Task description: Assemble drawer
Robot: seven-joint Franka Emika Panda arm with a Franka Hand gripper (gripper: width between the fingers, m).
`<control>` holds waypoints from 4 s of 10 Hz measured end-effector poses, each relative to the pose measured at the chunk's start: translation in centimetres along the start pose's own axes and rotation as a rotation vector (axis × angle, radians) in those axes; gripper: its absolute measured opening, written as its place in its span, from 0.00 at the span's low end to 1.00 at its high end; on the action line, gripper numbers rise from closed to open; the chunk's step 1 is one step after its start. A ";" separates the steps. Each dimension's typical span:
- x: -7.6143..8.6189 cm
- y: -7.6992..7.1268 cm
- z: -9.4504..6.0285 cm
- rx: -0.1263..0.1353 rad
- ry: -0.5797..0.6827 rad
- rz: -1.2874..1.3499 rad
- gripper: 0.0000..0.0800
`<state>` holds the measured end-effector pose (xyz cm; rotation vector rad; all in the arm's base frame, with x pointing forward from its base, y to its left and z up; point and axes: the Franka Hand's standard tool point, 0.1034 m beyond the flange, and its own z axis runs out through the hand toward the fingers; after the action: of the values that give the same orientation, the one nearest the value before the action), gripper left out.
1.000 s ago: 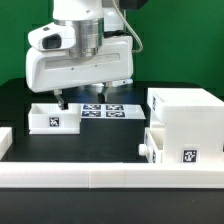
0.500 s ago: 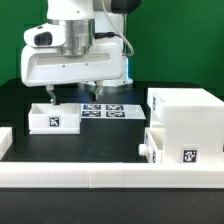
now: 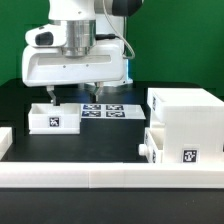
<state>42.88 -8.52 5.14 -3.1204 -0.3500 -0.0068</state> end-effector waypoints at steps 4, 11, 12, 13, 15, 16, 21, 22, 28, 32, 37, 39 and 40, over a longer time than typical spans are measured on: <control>-2.0 -0.3 2.4 0.012 -0.024 0.028 0.81; -4.0 -0.7 4.6 0.014 -0.035 -0.002 0.80; -4.0 -0.7 4.6 0.014 -0.035 -0.004 0.59; -4.0 -0.7 4.6 0.014 -0.035 -0.006 0.42; -4.0 -0.8 4.6 0.014 -0.035 -0.013 0.19; -3.9 -1.0 4.6 0.015 -0.035 -0.017 0.05; -0.5 -3.1 2.2 0.012 -0.015 -0.095 0.05; 1.2 -4.0 1.1 0.013 -0.011 -0.139 0.05; 6.5 -4.3 -0.8 0.012 -0.024 -0.419 0.05; 6.3 -3.2 -0.3 0.017 -0.032 -0.697 0.05; 8.3 -2.3 -0.4 -0.009 -0.065 -1.157 0.05; 8.2 -2.2 -0.2 -0.006 -0.070 -1.261 0.05; 8.2 -2.0 -0.2 -0.007 -0.071 -1.291 0.05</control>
Offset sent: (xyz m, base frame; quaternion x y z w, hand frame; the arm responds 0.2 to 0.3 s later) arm -0.0194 -0.0014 -0.0228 -0.0093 0.0050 0.0295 0.9995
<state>50.44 -4.73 5.40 -2.2928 -2.1683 0.0958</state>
